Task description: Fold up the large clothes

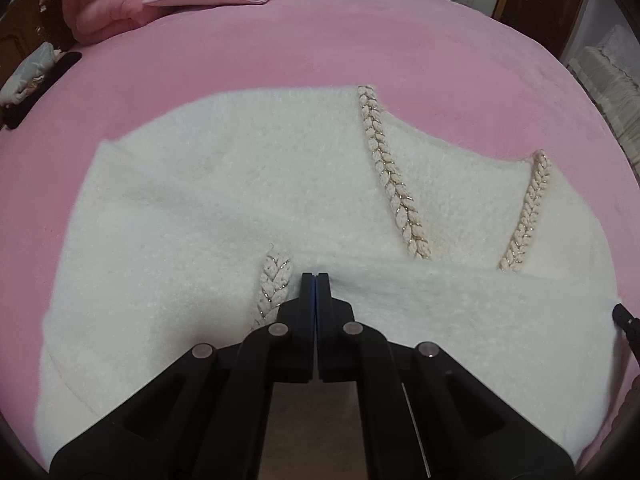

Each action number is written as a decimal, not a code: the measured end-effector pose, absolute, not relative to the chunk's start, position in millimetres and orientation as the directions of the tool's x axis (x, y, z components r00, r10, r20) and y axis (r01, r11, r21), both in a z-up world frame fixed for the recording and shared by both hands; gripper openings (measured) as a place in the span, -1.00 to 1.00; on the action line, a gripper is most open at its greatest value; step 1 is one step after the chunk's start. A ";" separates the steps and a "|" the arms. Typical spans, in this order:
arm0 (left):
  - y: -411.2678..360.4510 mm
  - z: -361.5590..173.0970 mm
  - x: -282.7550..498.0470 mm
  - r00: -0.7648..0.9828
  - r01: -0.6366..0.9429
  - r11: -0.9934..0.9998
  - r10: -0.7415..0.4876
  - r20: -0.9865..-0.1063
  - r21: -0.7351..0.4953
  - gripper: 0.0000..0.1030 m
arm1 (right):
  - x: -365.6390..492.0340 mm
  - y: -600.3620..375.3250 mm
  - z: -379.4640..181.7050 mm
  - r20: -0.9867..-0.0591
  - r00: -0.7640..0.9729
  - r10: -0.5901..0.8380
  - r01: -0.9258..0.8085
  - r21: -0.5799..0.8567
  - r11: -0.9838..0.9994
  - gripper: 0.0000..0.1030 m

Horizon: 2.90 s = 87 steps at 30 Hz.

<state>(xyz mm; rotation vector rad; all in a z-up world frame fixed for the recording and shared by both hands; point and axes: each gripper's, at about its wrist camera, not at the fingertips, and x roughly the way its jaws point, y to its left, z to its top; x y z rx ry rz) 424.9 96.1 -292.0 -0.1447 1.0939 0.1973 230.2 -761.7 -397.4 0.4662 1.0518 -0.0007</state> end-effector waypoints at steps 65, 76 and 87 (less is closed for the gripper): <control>162.1 -196.5 7.8 0.256 -0.239 0.949 -0.142 -0.956 -0.205 0.35 | -140.0 -404.9 -242.1 -0.912 0.319 0.260 0.344 0.367 0.864 0.54; 172.9 -238.1 -104.4 0.333 -0.427 0.886 -0.034 -0.942 -0.183 0.35 | -240.9 -461.0 -266.9 -0.827 0.456 0.328 0.442 0.530 0.724 0.54; 199.8 -284.3 -146.5 0.435 -0.515 0.827 0.025 -0.900 -0.226 0.35 | -281.1 -505.0 -349.1 -0.801 0.551 0.234 0.558 0.563 0.610 0.37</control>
